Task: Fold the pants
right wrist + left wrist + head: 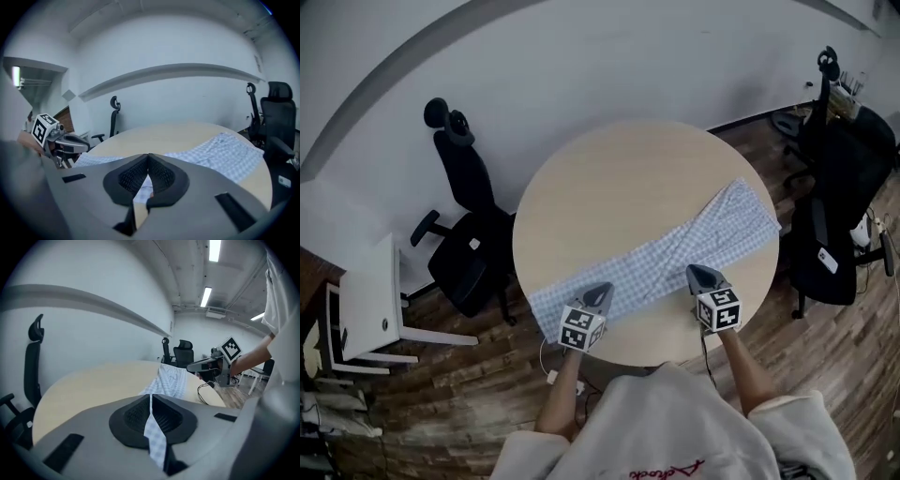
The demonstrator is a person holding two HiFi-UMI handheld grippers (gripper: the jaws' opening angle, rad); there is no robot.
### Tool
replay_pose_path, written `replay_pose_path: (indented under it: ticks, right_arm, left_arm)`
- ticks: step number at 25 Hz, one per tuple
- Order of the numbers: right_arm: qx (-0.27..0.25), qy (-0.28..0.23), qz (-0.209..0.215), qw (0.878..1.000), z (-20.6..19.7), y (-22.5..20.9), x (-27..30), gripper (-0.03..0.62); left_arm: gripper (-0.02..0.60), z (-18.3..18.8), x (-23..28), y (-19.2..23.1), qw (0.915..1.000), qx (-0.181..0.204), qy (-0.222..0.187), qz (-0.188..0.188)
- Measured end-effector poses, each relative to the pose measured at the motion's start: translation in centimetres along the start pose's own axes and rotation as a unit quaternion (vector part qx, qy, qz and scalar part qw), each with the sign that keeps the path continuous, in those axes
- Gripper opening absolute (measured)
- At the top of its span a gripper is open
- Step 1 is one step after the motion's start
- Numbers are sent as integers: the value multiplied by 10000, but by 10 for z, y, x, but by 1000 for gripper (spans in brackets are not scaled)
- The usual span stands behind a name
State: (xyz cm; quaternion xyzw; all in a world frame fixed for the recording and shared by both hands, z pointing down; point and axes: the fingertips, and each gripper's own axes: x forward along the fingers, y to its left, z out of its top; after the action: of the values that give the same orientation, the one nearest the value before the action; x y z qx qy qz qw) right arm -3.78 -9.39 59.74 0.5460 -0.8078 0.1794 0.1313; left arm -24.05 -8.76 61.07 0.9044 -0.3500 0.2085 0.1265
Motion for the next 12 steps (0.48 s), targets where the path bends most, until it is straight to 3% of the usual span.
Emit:
replay_pose_path:
  ticks: [5,12]
  right_arm:
    - [124,-20,-690,9975,-2,-34,-42,29]
    - [62,-211,-1255,9919,16,-41,-80,29]
  left_arm:
    - [43,12,32,-34,9977,-31,-43,-670]
    - [43,10,42,-47,9939,-75,-47,-1099]
